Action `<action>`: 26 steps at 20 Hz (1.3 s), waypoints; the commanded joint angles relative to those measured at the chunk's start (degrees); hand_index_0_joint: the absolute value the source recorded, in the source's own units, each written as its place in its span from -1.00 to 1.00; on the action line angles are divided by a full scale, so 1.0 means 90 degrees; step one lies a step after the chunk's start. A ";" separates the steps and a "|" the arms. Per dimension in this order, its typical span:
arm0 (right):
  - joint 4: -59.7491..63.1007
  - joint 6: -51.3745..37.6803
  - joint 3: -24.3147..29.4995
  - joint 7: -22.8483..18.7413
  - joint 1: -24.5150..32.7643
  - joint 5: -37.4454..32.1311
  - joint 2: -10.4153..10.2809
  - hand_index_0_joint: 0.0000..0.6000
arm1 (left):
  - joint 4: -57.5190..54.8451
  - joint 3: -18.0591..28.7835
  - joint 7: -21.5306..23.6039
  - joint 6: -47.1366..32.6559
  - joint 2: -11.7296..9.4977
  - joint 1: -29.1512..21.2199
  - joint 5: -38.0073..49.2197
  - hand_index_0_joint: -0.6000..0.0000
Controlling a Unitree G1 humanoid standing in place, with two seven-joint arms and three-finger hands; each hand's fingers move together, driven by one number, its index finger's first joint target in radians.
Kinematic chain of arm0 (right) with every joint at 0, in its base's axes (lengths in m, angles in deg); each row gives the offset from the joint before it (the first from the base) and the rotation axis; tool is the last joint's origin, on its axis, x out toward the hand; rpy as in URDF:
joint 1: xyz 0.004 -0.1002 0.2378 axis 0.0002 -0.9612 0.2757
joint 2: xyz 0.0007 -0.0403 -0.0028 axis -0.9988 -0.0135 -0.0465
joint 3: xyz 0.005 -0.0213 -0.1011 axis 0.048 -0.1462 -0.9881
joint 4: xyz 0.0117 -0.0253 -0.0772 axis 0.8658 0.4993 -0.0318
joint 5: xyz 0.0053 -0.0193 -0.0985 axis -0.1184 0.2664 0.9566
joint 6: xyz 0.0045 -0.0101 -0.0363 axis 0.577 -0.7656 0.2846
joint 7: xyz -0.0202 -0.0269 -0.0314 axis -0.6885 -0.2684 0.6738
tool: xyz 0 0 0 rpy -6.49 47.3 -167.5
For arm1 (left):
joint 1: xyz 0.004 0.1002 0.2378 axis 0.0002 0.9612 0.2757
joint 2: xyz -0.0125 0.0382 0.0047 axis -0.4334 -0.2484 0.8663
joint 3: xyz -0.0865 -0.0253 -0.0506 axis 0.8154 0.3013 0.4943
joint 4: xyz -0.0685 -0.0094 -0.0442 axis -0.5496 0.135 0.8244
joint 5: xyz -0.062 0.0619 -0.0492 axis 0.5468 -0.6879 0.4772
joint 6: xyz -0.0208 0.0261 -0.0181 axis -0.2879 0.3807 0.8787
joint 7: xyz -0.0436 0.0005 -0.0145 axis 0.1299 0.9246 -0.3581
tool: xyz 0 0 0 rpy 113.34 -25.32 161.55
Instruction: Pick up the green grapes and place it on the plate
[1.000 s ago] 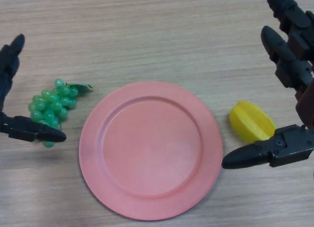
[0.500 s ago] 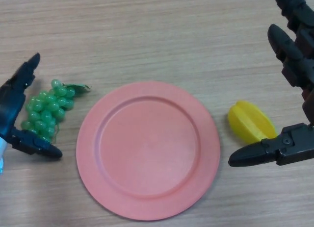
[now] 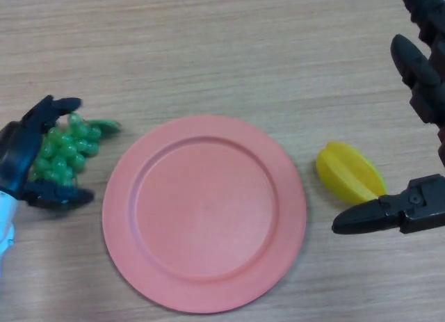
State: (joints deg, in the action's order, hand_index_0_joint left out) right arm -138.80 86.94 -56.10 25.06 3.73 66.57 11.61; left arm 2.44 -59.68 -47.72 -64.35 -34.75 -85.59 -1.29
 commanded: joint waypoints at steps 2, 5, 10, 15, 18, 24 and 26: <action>-0.0334 -0.1106 0.0308 -0.0336 0.0042 -0.0193 0.0283 -1.00 | -0.0638 0.0468 0.0393 -0.0280 -0.0129 -0.0055 0.1091 -1.00; -0.0334 -0.1249 0.0294 -0.0511 -0.0078 -0.0359 0.0389 -1.00 | -0.0834 0.0588 0.0300 0.0124 -0.0073 0.0169 0.1784 -1.00; -0.0334 -0.1393 0.0182 -0.0835 -0.0129 -0.0589 0.0682 -1.00 | -0.1940 0.1004 0.0418 0.0017 -0.0182 0.0571 0.2436 -1.00; -0.0334 -0.1502 0.0081 -0.1071 -0.0137 -0.0730 0.0880 -1.00 | -0.4342 0.1324 0.0017 0.0613 -0.0081 0.1171 0.2713 -1.00; -0.0334 -0.1472 -0.0026 -0.1196 -0.0079 -0.0770 0.0940 -1.00 | -0.5588 0.1161 -0.0415 0.1066 0.0226 0.1392 0.2775 -1.00; -0.0334 -0.1439 -0.0203 -0.1375 0.0043 -0.0813 0.1088 -1.00 | -0.8639 0.1085 -0.1649 0.4966 0.0407 0.1846 0.5129 -1.00; -0.0334 -0.1503 -0.0213 -0.1336 0.0006 -0.0784 0.1148 -1.00 | -0.8834 0.1293 -0.1710 0.5282 0.0544 0.1744 0.5504 -1.00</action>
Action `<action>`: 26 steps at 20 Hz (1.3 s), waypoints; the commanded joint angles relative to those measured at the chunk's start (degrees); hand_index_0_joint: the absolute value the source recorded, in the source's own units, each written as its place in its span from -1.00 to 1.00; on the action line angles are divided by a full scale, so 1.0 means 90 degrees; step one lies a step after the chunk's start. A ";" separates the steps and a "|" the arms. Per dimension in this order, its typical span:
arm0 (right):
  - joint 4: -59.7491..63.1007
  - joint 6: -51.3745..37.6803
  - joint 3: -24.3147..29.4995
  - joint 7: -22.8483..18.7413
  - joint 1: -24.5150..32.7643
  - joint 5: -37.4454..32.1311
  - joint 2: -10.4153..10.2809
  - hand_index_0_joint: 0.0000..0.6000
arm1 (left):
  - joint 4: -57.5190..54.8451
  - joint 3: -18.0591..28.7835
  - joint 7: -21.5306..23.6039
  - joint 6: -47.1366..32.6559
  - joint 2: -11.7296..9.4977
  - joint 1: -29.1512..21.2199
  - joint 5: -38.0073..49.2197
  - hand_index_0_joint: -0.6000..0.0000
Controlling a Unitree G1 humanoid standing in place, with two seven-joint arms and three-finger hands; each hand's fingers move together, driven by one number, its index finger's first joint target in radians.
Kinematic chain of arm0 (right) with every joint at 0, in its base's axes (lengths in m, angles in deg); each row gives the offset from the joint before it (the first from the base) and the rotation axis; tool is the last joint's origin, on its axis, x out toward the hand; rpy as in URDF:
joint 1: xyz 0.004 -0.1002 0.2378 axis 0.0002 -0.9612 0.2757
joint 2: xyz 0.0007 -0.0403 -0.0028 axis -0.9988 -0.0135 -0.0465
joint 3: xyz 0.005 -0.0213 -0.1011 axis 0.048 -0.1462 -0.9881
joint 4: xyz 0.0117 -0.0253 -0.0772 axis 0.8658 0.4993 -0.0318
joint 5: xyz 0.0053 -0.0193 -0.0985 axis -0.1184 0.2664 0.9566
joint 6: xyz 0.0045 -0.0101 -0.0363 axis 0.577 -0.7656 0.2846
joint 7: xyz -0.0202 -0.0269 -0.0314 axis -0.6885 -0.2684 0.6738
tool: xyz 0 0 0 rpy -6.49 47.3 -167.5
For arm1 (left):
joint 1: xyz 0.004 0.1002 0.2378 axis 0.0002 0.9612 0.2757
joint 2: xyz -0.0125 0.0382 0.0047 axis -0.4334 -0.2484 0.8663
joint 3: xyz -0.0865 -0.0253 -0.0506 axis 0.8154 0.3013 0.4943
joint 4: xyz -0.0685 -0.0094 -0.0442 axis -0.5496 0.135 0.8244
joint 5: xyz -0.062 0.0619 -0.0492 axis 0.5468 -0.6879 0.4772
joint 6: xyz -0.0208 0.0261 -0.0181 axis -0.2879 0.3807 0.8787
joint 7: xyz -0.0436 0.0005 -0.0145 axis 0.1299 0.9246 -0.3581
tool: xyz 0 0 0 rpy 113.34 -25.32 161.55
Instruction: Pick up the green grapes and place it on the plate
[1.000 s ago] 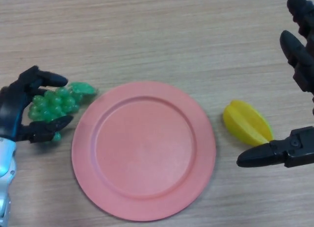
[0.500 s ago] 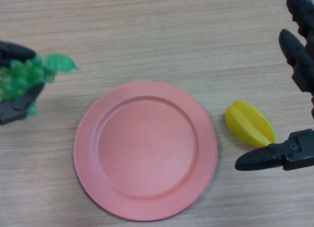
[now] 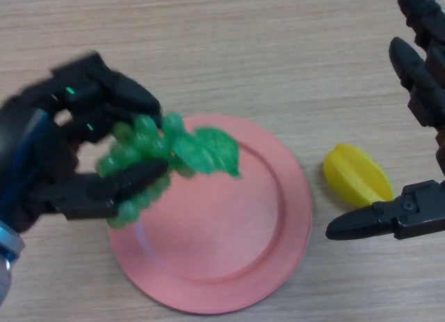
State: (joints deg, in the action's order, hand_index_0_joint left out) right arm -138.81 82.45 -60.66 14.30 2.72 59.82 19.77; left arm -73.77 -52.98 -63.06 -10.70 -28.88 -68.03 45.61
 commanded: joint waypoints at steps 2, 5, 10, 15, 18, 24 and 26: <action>-0.0333 -0.1129 0.0267 -0.0069 0.0056 0.0081 0.0222 -1.00 | -0.0276 0.0515 0.0031 -0.1047 -0.0053 -0.0222 0.0350 -1.00; -0.0333 -0.1159 0.0261 0.0011 0.0016 0.0174 0.0152 -1.00 | -0.0190 0.0406 0.0086 -0.1155 -0.0054 -0.0207 0.0284 0.17; -0.0333 -0.1156 0.0237 0.0127 -0.0046 0.0327 0.0036 -1.00 | -0.0153 0.0324 0.0338 -0.0951 -0.0063 -0.0264 0.0121 1.00; -0.0333 -0.1143 0.0199 0.0063 -0.0012 0.0291 0.0107 -1.00 | -0.0317 0.0740 0.0276 -0.0944 -0.0200 -0.0306 0.0265 1.00; -0.0333 -0.1106 0.0194 -0.0008 0.0053 0.0196 0.0189 -1.00 | -0.0390 0.1151 0.0263 -0.1041 -0.0388 -0.0326 0.0470 1.00; -0.0333 -0.0820 0.0240 -0.0254 0.0484 -0.0248 0.0475 -1.00 | 0.0116 0.1931 0.0134 -0.1909 -0.0459 -0.0005 0.0381 1.00; -0.0333 -0.0797 0.0243 -0.0341 0.0575 -0.0336 0.0507 -1.00 | 0.0316 0.2083 0.0099 -0.2162 -0.0464 0.0061 0.0451 1.00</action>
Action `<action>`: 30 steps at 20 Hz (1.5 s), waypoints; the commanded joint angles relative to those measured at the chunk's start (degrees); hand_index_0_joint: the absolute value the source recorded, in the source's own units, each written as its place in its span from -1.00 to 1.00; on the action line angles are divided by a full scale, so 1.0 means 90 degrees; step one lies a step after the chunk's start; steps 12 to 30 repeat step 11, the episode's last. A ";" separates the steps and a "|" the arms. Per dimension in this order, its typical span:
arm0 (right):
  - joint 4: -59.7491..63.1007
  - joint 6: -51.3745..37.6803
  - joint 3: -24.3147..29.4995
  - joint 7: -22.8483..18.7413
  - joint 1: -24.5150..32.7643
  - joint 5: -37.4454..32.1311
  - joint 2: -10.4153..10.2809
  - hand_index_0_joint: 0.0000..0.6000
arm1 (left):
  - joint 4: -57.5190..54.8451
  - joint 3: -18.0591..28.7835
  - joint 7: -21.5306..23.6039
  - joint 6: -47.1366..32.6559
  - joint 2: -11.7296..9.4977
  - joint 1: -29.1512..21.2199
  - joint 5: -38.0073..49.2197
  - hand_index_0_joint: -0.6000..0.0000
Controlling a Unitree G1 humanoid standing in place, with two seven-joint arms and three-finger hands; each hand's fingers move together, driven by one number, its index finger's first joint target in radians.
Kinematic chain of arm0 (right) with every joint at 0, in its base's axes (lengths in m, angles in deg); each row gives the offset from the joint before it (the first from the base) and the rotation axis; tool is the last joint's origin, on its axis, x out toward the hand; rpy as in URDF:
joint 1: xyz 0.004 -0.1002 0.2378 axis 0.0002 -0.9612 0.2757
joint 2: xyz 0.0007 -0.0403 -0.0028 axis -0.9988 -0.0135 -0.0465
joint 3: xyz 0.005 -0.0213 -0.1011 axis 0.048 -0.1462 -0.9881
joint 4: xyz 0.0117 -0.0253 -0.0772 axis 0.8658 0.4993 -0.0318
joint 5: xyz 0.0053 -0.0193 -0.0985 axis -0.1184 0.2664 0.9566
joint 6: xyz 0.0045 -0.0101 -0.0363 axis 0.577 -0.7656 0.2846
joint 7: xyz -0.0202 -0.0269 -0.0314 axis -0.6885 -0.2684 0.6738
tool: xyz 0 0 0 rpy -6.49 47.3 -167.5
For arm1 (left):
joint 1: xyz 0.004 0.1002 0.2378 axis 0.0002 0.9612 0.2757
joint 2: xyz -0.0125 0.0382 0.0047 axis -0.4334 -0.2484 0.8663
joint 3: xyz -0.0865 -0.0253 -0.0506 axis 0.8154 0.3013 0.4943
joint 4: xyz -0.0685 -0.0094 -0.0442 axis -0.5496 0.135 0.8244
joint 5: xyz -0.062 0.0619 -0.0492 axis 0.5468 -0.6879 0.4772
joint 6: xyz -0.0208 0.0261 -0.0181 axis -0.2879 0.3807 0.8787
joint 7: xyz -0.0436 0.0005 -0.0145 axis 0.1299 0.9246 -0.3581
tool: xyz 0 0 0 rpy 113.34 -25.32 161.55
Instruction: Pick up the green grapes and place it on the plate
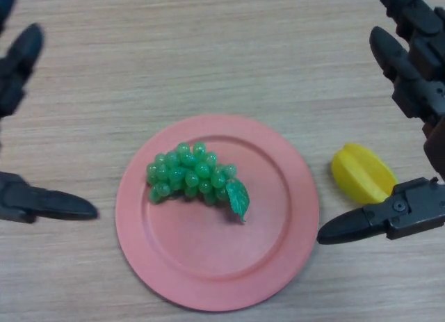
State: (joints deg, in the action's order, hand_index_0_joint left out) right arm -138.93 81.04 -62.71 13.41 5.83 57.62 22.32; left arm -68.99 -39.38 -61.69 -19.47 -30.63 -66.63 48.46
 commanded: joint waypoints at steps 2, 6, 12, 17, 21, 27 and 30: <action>-0.0321 -0.0540 0.0376 -0.0206 0.0366 0.0070 0.0107 -1.00 | -0.0135 0.0538 -0.0005 -0.1374 -0.0276 -0.0062 0.0042 1.00; -0.0321 -0.0264 0.0317 0.0135 0.0531 0.0449 -0.0376 -1.00 | -0.0283 0.0599 0.0032 -0.1263 -0.0353 -0.0091 0.0231 1.00; -0.0321 -0.0284 0.0170 0.0167 0.0575 0.0667 -0.0548 -1.00 | -0.0222 0.0493 0.0017 -0.1684 -0.0227 -0.0005 -0.0094 1.00; -0.0321 -0.0284 0.0170 0.0167 0.0575 0.0667 -0.0548 -1.00 | -0.0222 0.0493 0.0017 -0.1684 -0.0227 -0.0005 -0.0094 1.00; -0.0321 -0.0284 0.0170 0.0167 0.0575 0.0667 -0.0548 -1.00 | -0.0222 0.0493 0.0017 -0.1684 -0.0227 -0.0005 -0.0094 1.00; -0.0321 -0.0284 0.0170 0.0167 0.0575 0.0667 -0.0548 -1.00 | -0.0222 0.0493 0.0017 -0.1684 -0.0227 -0.0005 -0.0094 1.00; -0.0321 -0.0284 0.0170 0.0167 0.0575 0.0667 -0.0548 -1.00 | -0.0222 0.0493 0.0017 -0.1684 -0.0227 -0.0005 -0.0094 1.00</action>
